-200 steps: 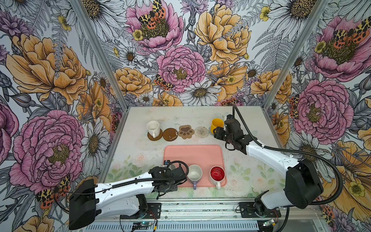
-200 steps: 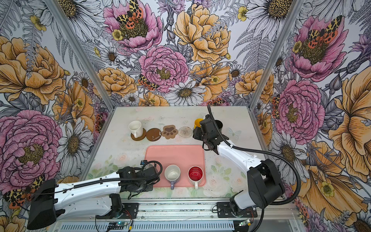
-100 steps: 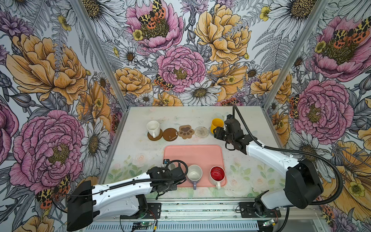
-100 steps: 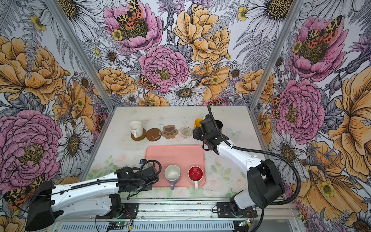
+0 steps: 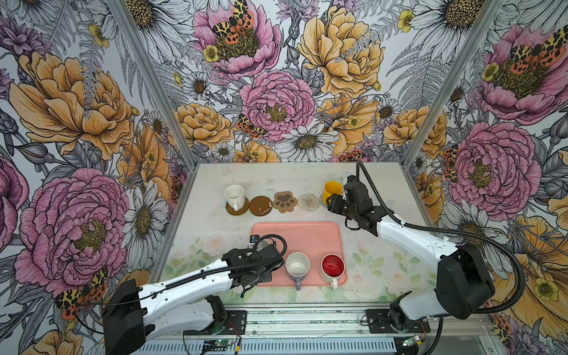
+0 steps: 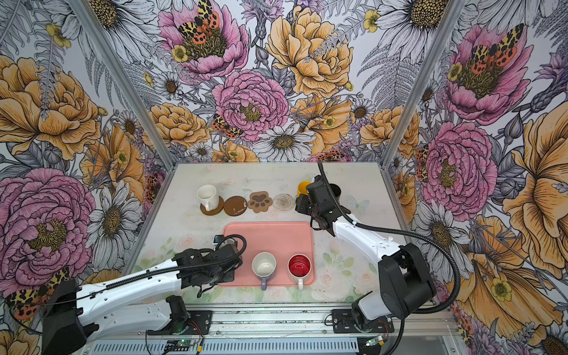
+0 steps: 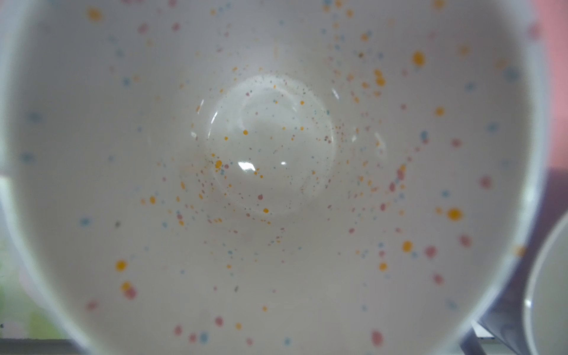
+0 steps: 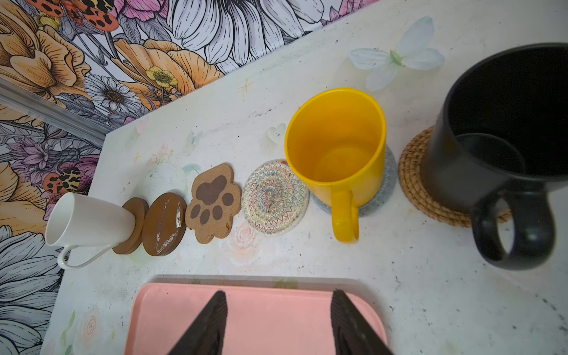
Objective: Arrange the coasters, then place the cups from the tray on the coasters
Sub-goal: 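Carry the speckled mug toward the dark brown round coaster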
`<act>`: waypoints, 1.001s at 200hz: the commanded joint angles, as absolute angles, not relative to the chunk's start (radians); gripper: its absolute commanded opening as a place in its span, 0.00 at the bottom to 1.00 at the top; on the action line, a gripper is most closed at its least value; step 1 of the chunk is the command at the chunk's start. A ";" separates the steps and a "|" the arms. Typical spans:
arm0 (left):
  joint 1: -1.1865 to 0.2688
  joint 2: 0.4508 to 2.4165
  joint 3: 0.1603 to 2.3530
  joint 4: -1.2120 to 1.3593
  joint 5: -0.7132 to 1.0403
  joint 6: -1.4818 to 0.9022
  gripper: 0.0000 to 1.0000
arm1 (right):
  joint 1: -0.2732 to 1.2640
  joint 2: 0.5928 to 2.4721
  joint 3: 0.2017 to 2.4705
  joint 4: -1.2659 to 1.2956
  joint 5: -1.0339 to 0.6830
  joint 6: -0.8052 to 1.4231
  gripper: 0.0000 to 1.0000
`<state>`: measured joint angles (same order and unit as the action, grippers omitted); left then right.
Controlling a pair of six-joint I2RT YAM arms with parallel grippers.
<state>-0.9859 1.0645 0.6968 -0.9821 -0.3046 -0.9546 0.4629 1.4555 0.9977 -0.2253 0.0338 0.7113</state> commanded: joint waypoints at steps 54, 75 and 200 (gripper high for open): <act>-0.761 1.170 0.802 -0.742 -0.236 -0.661 0.00 | 0.444 1.449 1.007 -0.198 0.020 0.710 0.56; -0.717 1.228 0.834 -0.707 -0.230 -0.611 0.00 | 0.438 1.434 0.997 -0.199 0.026 0.709 0.57; -0.469 1.512 1.140 -0.623 -0.150 -0.411 0.00 | 0.405 1.394 0.958 -0.199 0.017 0.707 0.56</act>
